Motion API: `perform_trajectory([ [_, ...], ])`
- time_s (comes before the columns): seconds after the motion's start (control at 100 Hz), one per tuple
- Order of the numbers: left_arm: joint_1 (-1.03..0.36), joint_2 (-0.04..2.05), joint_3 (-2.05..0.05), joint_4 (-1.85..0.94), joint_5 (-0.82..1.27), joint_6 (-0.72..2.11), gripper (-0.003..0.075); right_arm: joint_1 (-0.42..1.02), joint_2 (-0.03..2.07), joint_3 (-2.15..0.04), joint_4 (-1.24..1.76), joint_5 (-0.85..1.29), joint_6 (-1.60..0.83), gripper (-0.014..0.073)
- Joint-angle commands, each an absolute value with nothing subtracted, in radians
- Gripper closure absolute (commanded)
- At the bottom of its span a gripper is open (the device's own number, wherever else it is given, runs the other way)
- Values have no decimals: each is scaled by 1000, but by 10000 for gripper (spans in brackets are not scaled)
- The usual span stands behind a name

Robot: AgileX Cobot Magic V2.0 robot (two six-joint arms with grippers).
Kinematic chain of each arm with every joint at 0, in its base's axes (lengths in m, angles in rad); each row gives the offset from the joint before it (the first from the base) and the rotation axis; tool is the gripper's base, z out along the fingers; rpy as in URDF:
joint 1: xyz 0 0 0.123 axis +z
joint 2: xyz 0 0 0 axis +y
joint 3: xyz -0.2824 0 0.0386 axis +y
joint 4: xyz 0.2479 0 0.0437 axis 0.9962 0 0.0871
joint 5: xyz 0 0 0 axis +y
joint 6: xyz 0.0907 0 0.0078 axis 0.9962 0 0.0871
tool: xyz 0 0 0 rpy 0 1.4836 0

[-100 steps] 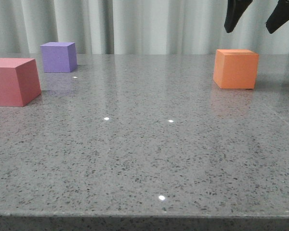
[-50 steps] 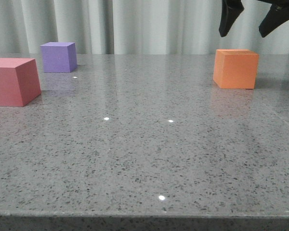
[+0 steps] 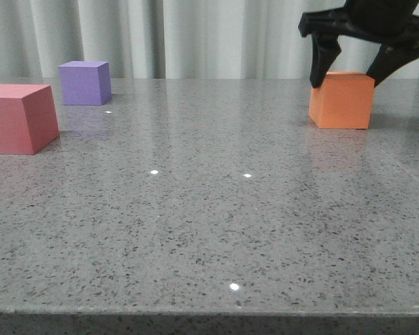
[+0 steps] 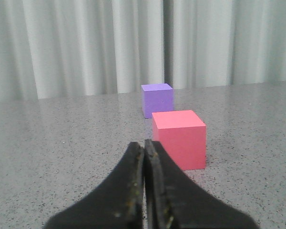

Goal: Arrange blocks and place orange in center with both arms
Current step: 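Lower the open right gripper over the orange cube and grasp it, then carry the orange cube with the right gripper toward the table center and set it down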

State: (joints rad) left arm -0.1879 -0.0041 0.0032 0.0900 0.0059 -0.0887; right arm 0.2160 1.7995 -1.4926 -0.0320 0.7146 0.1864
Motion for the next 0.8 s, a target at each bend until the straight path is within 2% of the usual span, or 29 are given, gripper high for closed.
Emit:
perform_trajectory([
  [0.0,-184,-41,46,84,-67,-93,741,215,1760,-1526,-28,675,193,2],
  [0.13,-184,-41,46,84,-67,-93,741,215,1760,-1526,-26,675,196,34],
  [0.28,-184,-41,46,84,-67,-93,741,215,1760,-1526,-26,694,196,245],
  [0.35,-184,-41,46,84,-67,-93,741,215,1758,-1526,-26,701,196,297],
  [0.53,-184,-41,46,84,-67,-93,741,235,1739,-1582,12,752,200,293],
  [0.79,-184,-41,46,84,-67,-93,741,379,1762,-1749,0,767,319,293],
])
